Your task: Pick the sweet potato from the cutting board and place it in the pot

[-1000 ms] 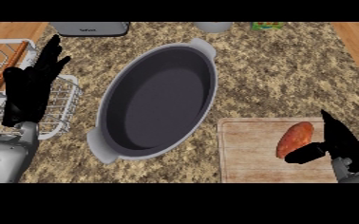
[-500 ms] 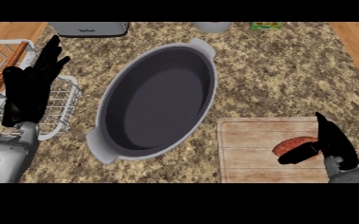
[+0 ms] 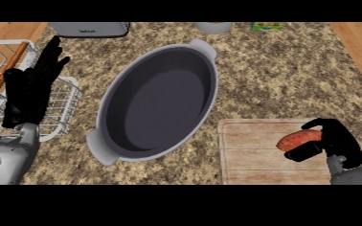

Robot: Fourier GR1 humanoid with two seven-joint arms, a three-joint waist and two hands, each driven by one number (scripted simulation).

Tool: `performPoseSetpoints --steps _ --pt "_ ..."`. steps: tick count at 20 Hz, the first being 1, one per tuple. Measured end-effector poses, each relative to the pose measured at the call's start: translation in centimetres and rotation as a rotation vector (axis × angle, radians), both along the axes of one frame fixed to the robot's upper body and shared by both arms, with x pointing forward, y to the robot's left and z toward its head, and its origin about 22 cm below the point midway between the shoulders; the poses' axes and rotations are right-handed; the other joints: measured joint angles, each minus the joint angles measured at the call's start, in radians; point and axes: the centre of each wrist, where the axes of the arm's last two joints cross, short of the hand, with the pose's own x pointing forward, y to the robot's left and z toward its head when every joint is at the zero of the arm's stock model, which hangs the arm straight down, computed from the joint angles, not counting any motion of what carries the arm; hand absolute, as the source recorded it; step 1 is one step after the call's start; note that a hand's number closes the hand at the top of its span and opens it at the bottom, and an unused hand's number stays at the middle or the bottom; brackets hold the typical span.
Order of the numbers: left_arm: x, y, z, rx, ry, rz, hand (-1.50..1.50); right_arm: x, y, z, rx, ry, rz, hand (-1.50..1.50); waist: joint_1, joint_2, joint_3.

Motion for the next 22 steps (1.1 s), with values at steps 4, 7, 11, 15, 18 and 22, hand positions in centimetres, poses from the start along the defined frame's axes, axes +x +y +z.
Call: performPoseSetpoints --steps 4,7,11,15,18,22 --pt "0.1 -0.1 0.0 -0.001 -0.003 -0.006 0.0 0.3 0.3 0.0 -0.058 -0.015 0.032 1.5 0.004 0.001 0.001" --pt "0.0 0.0 0.0 0.0 -0.002 -0.006 0.0 0.6 0.1 0.6 -0.099 -0.034 0.047 1.5 0.004 0.001 0.003" --pt "-0.1 0.2 -0.1 -0.001 0.005 0.0 0.0 0.8 0.4 1.1 -0.167 -0.066 0.072 1.5 -0.002 0.0 0.005" --pt "-0.4 0.7 -0.3 0.003 0.021 0.026 0.0 -1.5 3.2 0.4 -0.207 -0.084 0.198 1.5 -0.025 -0.01 0.003" --pt "-0.7 1.1 -0.3 0.008 0.035 0.045 0.0 -3.7 5.5 0.1 -0.237 -0.108 0.303 1.5 -0.04 -0.017 0.001" --pt "-1.3 1.7 -0.6 0.008 0.047 0.077 0.0 -5.9 7.4 1.3 -0.289 -0.201 0.386 1.5 -0.068 -0.025 0.001"
